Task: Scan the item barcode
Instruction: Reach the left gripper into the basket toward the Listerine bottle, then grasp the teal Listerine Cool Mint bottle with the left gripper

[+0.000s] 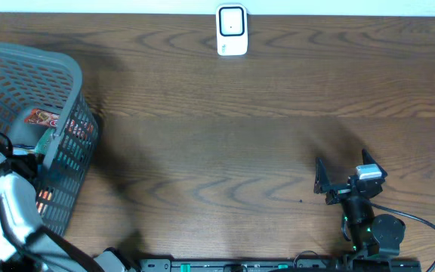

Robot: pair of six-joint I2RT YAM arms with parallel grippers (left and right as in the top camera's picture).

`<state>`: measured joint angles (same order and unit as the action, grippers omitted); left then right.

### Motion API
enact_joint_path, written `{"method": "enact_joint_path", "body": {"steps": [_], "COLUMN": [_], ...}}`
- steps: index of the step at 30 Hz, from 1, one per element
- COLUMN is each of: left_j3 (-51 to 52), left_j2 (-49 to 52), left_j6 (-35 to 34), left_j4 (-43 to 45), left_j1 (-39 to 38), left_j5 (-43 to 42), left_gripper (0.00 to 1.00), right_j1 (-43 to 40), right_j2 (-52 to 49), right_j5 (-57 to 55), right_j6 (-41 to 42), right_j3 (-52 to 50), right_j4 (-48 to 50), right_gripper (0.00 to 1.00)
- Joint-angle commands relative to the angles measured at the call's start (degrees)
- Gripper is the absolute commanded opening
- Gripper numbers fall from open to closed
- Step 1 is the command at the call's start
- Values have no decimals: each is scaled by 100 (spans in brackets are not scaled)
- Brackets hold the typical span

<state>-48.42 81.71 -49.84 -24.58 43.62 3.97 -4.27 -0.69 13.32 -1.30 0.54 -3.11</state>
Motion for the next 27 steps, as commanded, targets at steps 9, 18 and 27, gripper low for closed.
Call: {"method": "enact_joint_path", "body": {"steps": [9, 18, 27], "left_j3": [118, 142, 249], "left_j2": [-688, -590, -516], "left_j6": [374, 874, 866], "left_j4": [-236, -669, -1102], "left_j1": [-35, -35, -35], "left_j5": [-66, -846, -1611], "left_gripper": [27, 64, 76], "right_j1": [24, 24, 24], "right_j2": [31, 31, 31], "right_j5": [-9, -9, -9], "right_j6": [-7, -7, -7], "right_j3": [-22, -22, -22], "right_j4": [-7, -7, -7], "right_gripper": [99, 99, 99]}}
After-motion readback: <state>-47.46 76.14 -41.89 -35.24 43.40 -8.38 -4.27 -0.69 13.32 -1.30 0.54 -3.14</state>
